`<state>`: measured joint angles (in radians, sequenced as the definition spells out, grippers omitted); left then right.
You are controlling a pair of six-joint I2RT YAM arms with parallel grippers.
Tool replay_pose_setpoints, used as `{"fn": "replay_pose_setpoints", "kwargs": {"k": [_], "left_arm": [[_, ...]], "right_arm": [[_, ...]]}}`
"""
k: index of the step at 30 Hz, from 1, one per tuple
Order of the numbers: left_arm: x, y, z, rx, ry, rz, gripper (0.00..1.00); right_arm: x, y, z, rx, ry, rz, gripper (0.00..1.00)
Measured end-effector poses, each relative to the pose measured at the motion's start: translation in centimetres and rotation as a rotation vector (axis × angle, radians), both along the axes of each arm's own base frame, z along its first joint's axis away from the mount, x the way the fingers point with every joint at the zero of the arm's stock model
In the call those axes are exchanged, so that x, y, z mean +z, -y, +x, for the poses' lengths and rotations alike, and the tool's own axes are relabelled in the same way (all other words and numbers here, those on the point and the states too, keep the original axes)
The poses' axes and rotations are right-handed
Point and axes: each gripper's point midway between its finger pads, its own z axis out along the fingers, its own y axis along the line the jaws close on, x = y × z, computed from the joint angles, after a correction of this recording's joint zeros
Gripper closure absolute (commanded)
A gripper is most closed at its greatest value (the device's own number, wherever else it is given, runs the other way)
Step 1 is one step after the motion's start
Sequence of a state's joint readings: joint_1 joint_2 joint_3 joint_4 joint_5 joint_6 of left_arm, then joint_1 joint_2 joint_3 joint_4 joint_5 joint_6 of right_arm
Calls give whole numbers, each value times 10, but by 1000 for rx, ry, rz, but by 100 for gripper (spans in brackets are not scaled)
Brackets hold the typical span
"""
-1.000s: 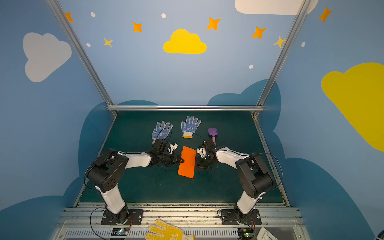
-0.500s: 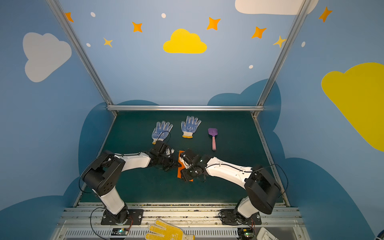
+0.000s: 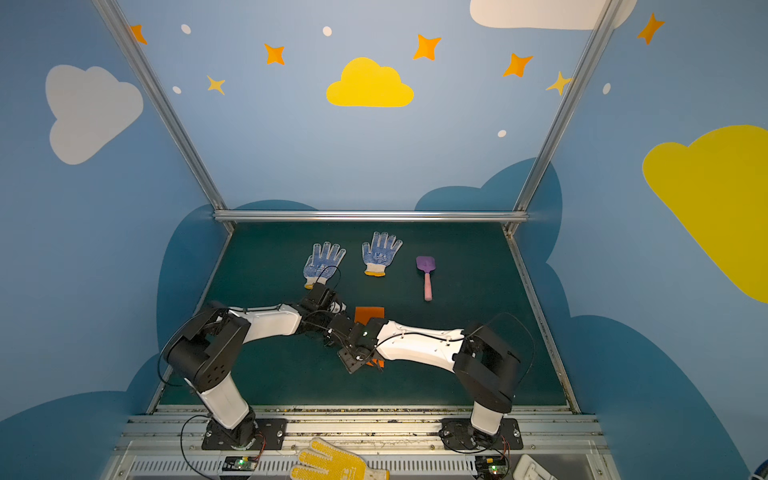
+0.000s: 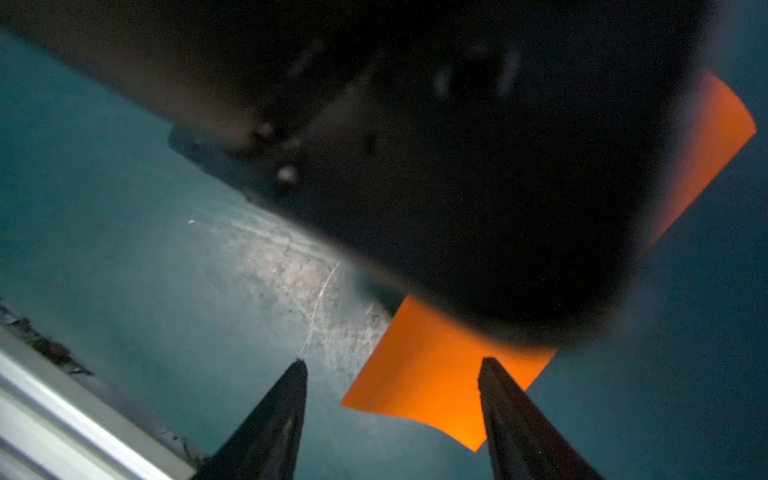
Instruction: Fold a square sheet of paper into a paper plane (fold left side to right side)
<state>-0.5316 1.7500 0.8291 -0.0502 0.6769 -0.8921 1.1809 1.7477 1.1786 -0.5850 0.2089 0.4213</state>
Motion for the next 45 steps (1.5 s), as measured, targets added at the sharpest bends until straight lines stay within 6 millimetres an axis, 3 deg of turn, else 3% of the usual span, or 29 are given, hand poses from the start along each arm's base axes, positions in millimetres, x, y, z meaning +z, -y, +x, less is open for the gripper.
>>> {"fn": "replay_pose_setpoints", "kwargs": {"k": [4, 15, 23, 27, 31, 42, 45], "left_arm": [[0, 0, -1, 0, -5, 2, 97], [0, 0, -1, -3, -5, 1, 97], [-1, 0, -2, -11, 0, 3, 97], [-1, -1, -3, -16, 1, 6, 96], [-1, -1, -3, -18, 1, 8, 97], [-1, -1, -3, -19, 1, 8, 97], [-2, -1, -4, -22, 1, 10, 96]], "right_arm": [[-2, 2, 5, -19, 23, -13, 43], [-2, 3, 6, -26, 29, -20, 72], [-2, 4, 5, -24, 24, -20, 78], [-2, 5, 5, -24, 22, -23, 69], [-2, 6, 4, -23, 20, -29, 70], [-2, 7, 3, -26, 15, -31, 100], [-2, 7, 2, -24, 9, -29, 100]]}}
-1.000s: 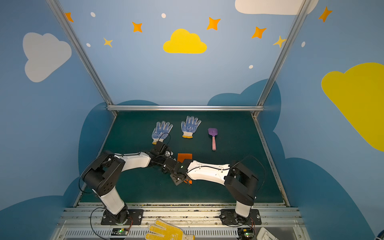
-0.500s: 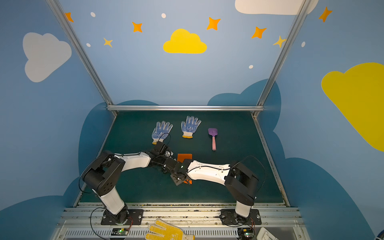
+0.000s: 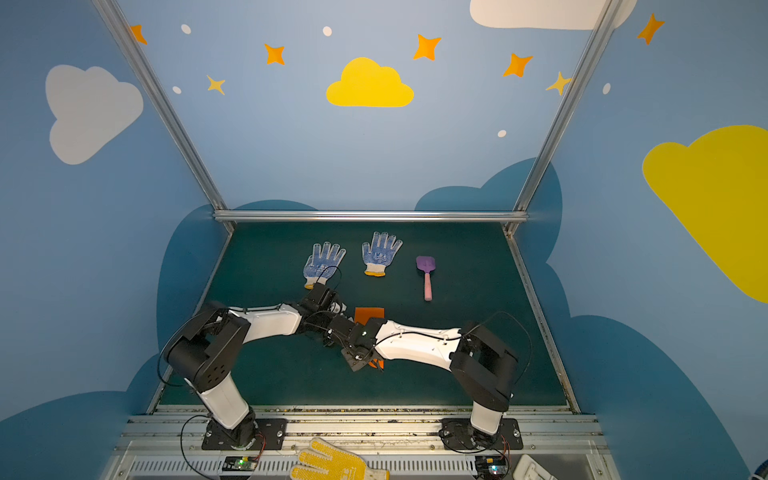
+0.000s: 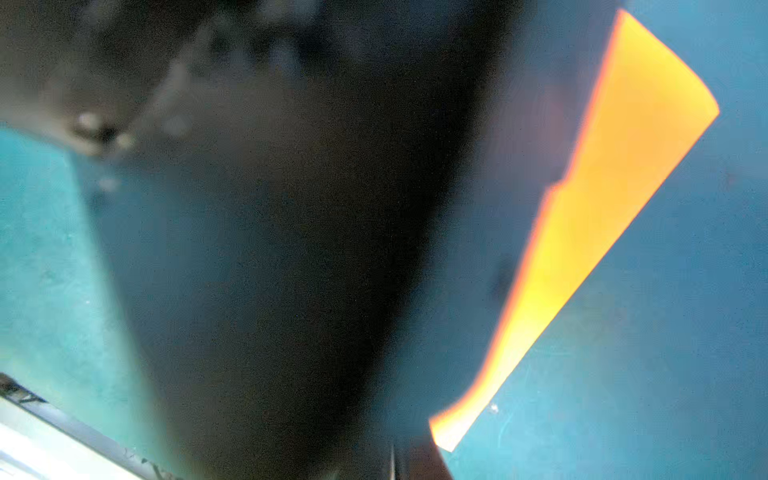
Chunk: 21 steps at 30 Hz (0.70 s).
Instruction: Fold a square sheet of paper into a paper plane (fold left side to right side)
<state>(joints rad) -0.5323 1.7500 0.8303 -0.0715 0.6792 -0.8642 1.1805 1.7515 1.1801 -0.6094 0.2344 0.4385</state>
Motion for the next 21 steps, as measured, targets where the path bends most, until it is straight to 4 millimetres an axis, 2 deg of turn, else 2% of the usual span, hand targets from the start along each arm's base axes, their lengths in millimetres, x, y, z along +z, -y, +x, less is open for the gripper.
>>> {"fn": "replay_pose_setpoints", "kwargs": {"k": [2, 4, 8, 12, 15, 21], "left_arm": [[0, 0, -1, -3, 0, 3, 89], [-1, -2, -1, -6, -1, 7, 73], [4, -15, 5, 18, 12, 20, 50], [19, -30, 17, 53, 50, 19, 43], [32, -36, 28, 70, 83, 10, 42], [56, -29, 53, 58, 163, -19, 36]], "right_arm": [[0, -1, -1, 1, -9, 5, 100], [0, -1, -1, 0, -24, 15, 100], [5, -6, -1, 1, -55, 68, 100], [15, -11, 3, -9, -75, 140, 100], [10, -7, 0, -17, -107, 145, 100], [1, -2, -7, -16, -157, 141, 100]]}}
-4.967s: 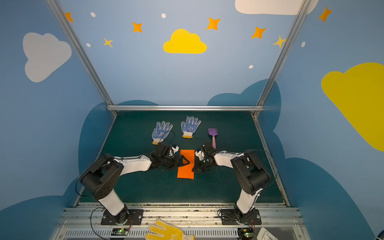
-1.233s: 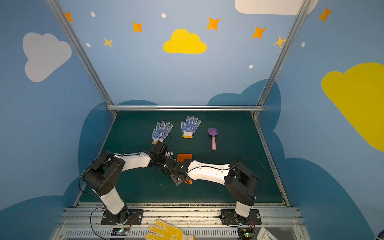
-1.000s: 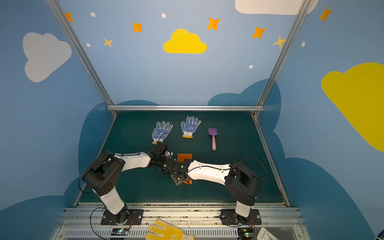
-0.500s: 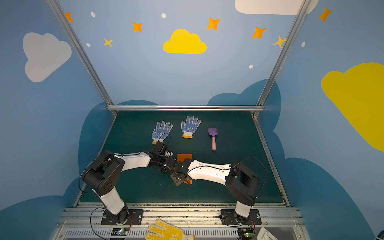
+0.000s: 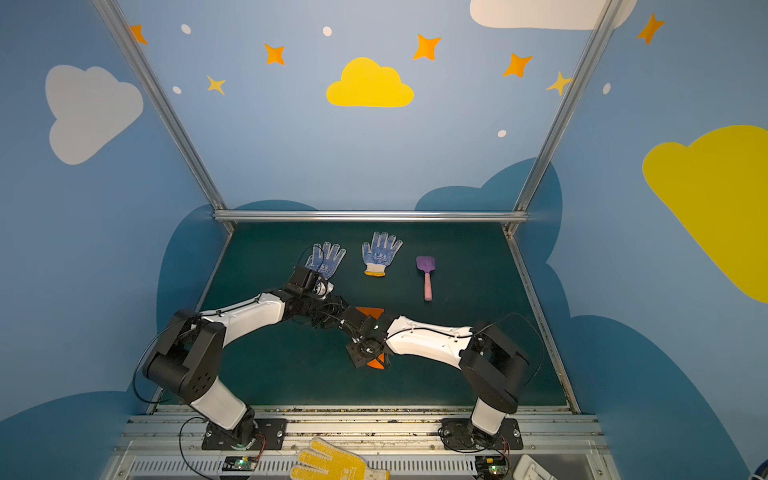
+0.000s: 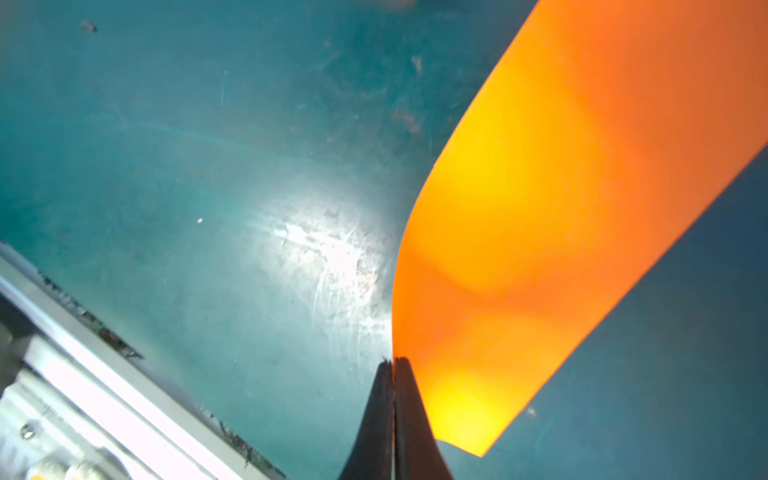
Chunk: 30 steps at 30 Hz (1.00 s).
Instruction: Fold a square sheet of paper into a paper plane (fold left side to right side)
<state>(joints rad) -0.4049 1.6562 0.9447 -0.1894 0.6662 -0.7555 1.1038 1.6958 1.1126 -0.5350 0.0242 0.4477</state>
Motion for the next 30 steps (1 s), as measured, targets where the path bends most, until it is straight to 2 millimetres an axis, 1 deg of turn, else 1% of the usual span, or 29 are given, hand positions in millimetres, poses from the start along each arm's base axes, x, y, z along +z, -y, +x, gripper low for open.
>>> {"fn": "replay_pose_setpoints", "kwargs": {"k": [4, 6, 10, 12, 15, 17, 21, 30], "left_arm": [[6, 10, 19, -17, 26, -14, 32], [4, 13, 24, -25, 21, -18, 30], [-2, 21, 30, -48, 3, -29, 30], [-5, 26, 30, -63, -5, -36, 33], [-8, 36, 28, -97, -14, -48, 40], [-13, 43, 25, -118, -24, -52, 46], [-22, 51, 19, -143, -52, -56, 58], [-40, 51, 17, -144, -78, -46, 72]], "right_arm": [[0, -1, -4, 15, -16, 8, 100], [-2, -1, -5, 25, -22, 8, 100], [-7, 1, -11, 47, -41, 3, 100], [-9, 3, -13, 55, -48, 0, 100], [-12, 5, -15, 63, -57, -4, 100], [-12, 5, -16, 66, -60, -5, 100], [-13, 5, -17, 67, -63, -3, 100], [-12, 2, -15, 65, -74, 20, 100]]}}
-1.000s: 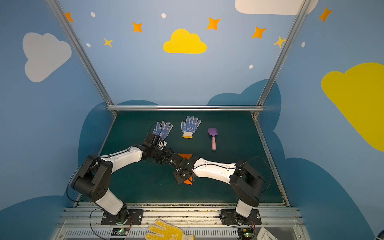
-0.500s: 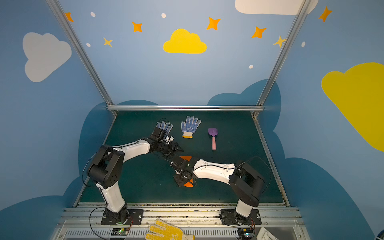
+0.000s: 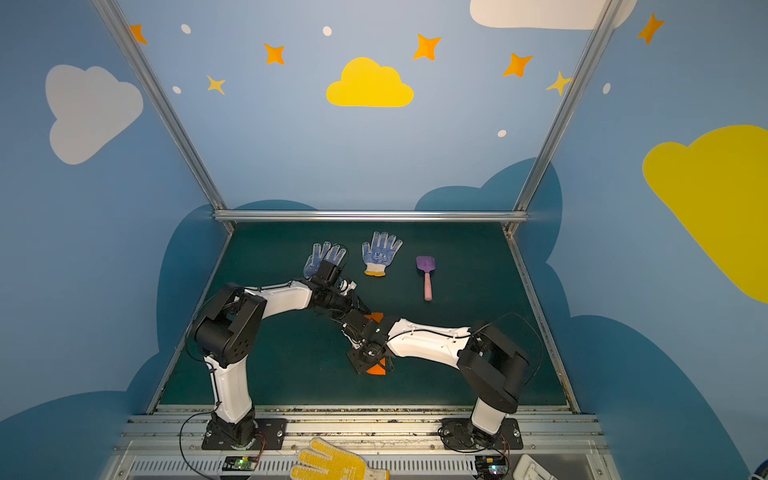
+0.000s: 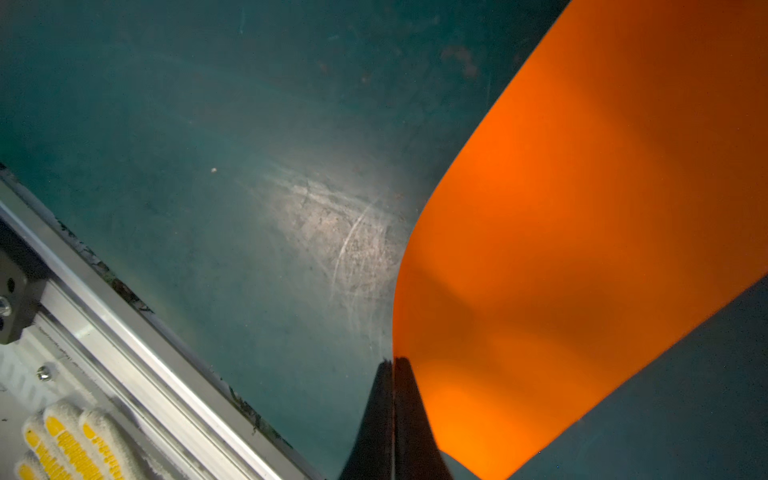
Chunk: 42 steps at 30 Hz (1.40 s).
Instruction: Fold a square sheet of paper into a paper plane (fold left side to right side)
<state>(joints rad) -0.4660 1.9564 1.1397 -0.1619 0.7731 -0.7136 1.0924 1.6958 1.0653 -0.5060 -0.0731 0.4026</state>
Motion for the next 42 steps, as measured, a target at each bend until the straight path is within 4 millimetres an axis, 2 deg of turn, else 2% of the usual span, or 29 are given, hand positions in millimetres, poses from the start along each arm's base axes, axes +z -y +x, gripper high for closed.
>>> {"fn": "replay_pose_setpoints", "kwargs": {"k": [4, 8, 18, 27, 42], "left_arm": [[-10, -3, -4, 1, -17, 18, 79], [-23, -5, -6, -2, -37, 35, 82], [-25, -5, -6, -16, -26, 37, 85], [-25, -6, -7, -24, -21, 33, 86], [-26, -6, -7, -27, -23, 29, 87]], "right_arm": [[1, -1, 4, -11, -10, 18, 100], [2, 0, 10, -28, -26, 36, 100], [-11, 13, 32, -79, -65, 35, 100], [-13, 22, 48, -115, -65, 43, 100], [-24, 30, 52, -139, -81, 31, 100]]}}
